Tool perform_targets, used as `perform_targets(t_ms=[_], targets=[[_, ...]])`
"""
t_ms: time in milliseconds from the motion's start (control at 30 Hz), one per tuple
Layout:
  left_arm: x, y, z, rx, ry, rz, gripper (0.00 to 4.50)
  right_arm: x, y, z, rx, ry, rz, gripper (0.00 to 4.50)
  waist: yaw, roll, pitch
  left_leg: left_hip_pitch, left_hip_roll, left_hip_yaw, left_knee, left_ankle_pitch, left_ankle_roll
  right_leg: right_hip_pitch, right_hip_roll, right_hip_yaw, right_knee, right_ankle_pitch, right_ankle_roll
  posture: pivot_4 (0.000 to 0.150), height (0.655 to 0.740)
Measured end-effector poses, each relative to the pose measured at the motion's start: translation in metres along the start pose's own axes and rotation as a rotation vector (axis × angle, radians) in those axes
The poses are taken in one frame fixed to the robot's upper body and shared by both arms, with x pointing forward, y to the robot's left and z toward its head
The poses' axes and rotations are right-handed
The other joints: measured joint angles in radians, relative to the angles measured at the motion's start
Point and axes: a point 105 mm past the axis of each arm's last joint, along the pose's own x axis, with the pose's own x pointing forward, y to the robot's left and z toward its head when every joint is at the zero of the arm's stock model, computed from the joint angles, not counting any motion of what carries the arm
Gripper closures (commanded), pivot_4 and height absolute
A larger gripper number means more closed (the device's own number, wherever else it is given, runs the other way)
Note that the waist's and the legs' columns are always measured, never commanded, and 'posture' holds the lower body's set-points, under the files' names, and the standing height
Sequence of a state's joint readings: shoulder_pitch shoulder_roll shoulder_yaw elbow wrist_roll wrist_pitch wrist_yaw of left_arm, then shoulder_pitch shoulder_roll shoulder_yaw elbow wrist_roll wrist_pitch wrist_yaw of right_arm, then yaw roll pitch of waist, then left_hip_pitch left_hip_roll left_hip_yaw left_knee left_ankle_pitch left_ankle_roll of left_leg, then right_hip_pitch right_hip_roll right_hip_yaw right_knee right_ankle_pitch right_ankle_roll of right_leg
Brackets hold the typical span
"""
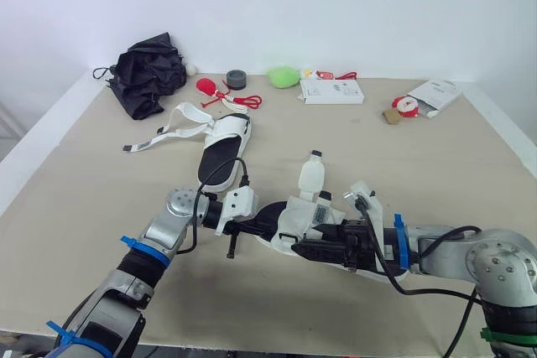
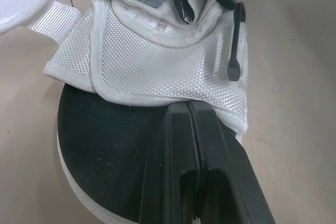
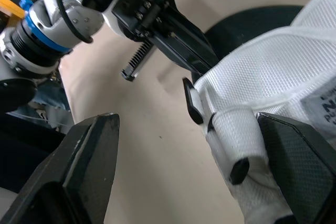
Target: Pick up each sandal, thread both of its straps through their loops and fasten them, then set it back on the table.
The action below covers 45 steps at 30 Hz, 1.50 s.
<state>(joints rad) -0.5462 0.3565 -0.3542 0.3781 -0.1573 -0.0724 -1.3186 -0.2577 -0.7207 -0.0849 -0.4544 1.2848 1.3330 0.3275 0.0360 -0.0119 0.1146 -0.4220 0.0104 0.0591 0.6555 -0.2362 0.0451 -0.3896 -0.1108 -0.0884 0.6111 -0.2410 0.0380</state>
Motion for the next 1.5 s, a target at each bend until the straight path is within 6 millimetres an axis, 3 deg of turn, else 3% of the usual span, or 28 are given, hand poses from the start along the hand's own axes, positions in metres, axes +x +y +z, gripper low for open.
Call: perform_targets(t_ms=[200,367,400,500,600,667,767,900,1100,1300,1500], targets=[[0.000,0.001,-0.001,-0.006,0.002,0.012,4.50,-0.001,-0.012,0.014,0.021,-0.022,-0.014,0.01,0.000,-0.003,0.000,0.001,0.000,0.000,0.000,-0.001,-0.001,0.001,-0.002,-0.001,0.000,0.001,0.003,0.150,0.7400],[0.000,0.002,-0.001,-0.005,0.001,0.016,4.50,-0.026,-0.024,0.034,0.020,-0.107,-0.050,0.01,0.000,-0.001,0.002,0.001,0.000,0.001,0.000,-0.001,-0.002,0.000,-0.003,-0.003,0.000,0.002,0.004,0.150,0.7400],[0.000,0.001,0.000,-0.003,-0.001,0.009,4.50,-0.039,-0.039,0.043,0.009,-0.143,-0.136,0.01,0.000,-0.001,0.002,0.000,0.000,0.001,0.000,0.000,-0.001,0.000,-0.003,-0.005,0.000,0.002,0.003,0.150,0.7400],[0.000,0.000,0.000,-0.002,-0.004,0.003,4.50,-0.041,-0.042,0.046,0.015,-0.157,-0.132,0.01,0.000,0.001,0.002,0.000,0.000,0.002,0.000,0.000,0.000,0.000,-0.004,-0.005,0.000,0.001,0.003,0.150,0.7400],[-0.001,0.002,0.001,0.001,-0.002,0.003,4.50,-0.043,-0.037,0.078,-0.035,-0.207,-0.097,0.01,0.001,0.003,0.005,0.000,0.000,0.003,0.000,0.001,0.000,-0.001,-0.003,-0.005,0.000,0.002,0.003,0.150,0.7400],[-0.001,0.002,0.001,0.003,-0.003,0.000,4.50,-0.038,-0.041,0.083,-0.030,-0.188,-0.094,0.01,0.001,0.001,0.005,-0.001,0.001,0.001,0.000,0.001,0.000,0.000,-0.003,-0.007,0.000,0.001,0.002,0.150,0.7400],[0.001,0.002,0.003,0.006,-0.005,-0.005,4.50,-0.019,-0.062,0.070,0.041,-0.086,-0.116,0.01,0.001,0.001,0.006,-0.002,0.000,0.003,0.000,0.001,0.000,-0.001,-0.005,-0.006,0.000,0.002,0.002,0.150,0.7400],[0.001,0.001,0.003,0.007,-0.007,-0.008,4.50,-0.011,-0.072,0.064,0.065,-0.037,-0.110,0.01,0.002,0.002,0.006,-0.003,-0.001,0.004,0.000,0.001,0.001,-0.002,-0.006,-0.006,0.000,0.004,0.000,0.150,0.7400],[-0.001,0.002,0.002,0.006,-0.005,0.008,4.50,0.015,-0.069,0.088,0.000,-0.035,-0.036,0.01,-0.001,0.002,0.007,-0.002,0.000,0.004,0.000,0.002,0.002,-0.002,-0.005,-0.007,0.000,0.004,0.002,0.150,0.7400],[-0.002,0.001,0.002,0.010,-0.005,0.010,4.50,0.022,-0.076,0.096,-0.004,-0.047,-0.032,0.01,-0.004,0.003,0.007,-0.002,0.000,0.005,0.000,0.001,0.001,-0.002,-0.005,-0.006,0.000,0.010,0.000,0.150,0.7400],[-0.003,0.001,0.003,0.011,-0.006,0.030,4.50,0.052,-0.080,0.118,-0.006,-0.084,-0.005,0.01,-0.006,0.008,0.010,-0.001,0.000,0.005,0.000,0.002,0.001,-0.003,-0.004,-0.006,0.001,0.009,0.002,0.150,0.7400]])
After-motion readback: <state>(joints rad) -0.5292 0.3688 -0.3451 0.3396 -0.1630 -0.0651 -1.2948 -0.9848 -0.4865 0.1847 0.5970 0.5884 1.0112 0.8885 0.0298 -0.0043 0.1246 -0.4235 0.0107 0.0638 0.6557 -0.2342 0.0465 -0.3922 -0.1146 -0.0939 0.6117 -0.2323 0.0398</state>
